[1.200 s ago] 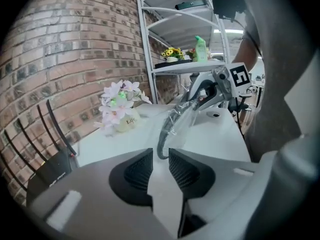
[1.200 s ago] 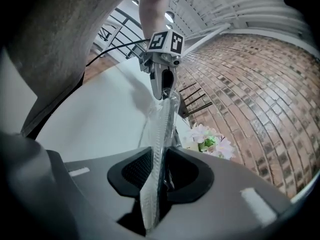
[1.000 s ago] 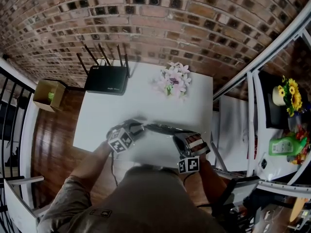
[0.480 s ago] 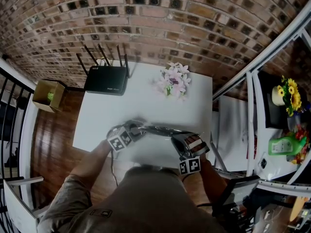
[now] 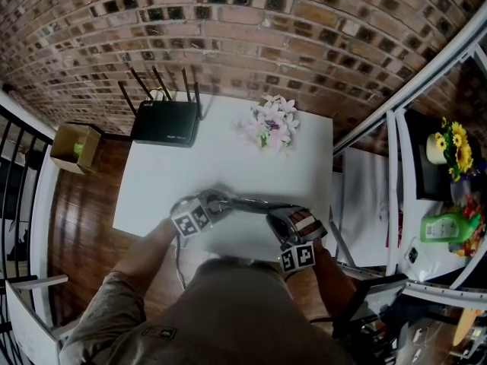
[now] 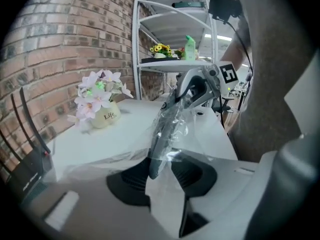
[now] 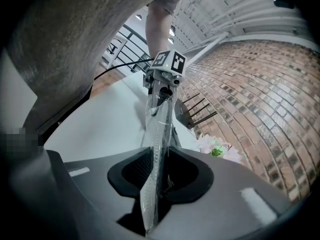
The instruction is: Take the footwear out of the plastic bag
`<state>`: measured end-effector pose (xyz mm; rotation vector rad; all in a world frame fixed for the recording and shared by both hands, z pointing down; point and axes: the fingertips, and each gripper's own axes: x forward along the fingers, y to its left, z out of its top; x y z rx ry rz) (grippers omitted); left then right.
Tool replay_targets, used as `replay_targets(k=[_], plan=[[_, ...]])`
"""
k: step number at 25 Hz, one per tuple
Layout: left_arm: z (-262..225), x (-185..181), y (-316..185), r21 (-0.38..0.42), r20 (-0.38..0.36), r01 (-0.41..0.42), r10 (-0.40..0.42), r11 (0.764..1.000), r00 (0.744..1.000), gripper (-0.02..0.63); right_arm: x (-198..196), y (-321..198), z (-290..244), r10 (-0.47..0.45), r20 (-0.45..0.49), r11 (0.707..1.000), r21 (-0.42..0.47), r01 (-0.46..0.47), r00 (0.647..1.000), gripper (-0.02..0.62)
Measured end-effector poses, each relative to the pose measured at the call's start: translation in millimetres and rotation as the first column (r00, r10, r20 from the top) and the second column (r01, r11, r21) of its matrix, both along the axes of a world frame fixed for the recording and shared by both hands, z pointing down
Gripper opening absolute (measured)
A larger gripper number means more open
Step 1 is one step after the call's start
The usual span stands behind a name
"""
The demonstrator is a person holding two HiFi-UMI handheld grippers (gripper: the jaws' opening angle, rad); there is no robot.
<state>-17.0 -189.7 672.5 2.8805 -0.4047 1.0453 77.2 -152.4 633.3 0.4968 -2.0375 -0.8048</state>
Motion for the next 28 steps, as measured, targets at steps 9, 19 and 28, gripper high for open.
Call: replay_targets(k=[9,19,28], plan=[[0.8,-9.3,2.1,0.035,0.020,0.030,-0.030,0.999,0.999,0.118,1.6,-1.8,-31.9,0.046,0.105,0.984,-0.176,-0.027,0.993,0.227],[-16.7,-13.9,4.1,0.170,0.089,-0.016,0.000,0.985,0.996,0.109,-3.9,-14.8,-20.3,-0.010,-0.149,0.894,-0.444,-0.058,0.989,0.295],[-26.2,-20.2,8.2,0.221,0.098,-0.024,0.003,0.975,0.995,0.109,5.8,-18.0,-11.6,-0.007,-0.254,0.912,-0.399,-0.098,0.967,0.160]])
